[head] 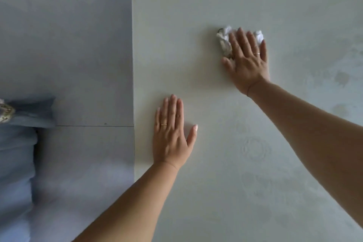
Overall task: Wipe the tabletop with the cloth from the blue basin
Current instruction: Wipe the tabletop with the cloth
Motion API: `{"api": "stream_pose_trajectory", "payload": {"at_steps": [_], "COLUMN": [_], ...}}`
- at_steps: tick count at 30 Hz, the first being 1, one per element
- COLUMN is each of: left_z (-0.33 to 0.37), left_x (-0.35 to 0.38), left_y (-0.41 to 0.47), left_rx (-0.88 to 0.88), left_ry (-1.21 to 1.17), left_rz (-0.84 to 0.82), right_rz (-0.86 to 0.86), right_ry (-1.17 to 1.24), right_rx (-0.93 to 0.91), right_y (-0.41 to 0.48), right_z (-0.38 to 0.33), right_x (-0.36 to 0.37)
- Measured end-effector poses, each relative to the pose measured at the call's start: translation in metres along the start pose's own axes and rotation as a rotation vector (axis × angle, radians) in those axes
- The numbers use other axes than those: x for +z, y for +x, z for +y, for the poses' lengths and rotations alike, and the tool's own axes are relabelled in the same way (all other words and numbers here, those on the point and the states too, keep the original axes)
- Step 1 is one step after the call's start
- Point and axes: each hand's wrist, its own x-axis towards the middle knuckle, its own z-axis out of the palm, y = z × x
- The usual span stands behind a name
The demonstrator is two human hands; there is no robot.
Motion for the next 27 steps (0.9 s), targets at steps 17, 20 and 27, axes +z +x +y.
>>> {"api": "stream_pose_trajectory", "payload": {"at_steps": [17, 20, 27], "left_z": [0.002, 0.003, 0.002], "left_x": [-0.001, -0.004, -0.004], "left_y": [0.002, 0.001, 0.002], "left_rx": [-0.023, -0.036, -0.018], "left_ry": [0.057, 0.062, 0.048], "left_rz": [-0.026, -0.036, -0.046], "right_rz": [0.013, -0.068, -0.03], "right_ry": [0.103, 0.04, 0.048], "right_rx": [0.324, -0.019, 0.094], "right_y": [-0.059, -0.097, -0.088], "right_z": [-0.032, -0.074, 0.01], "right_x": [0.017, 0.024, 0.012]}}
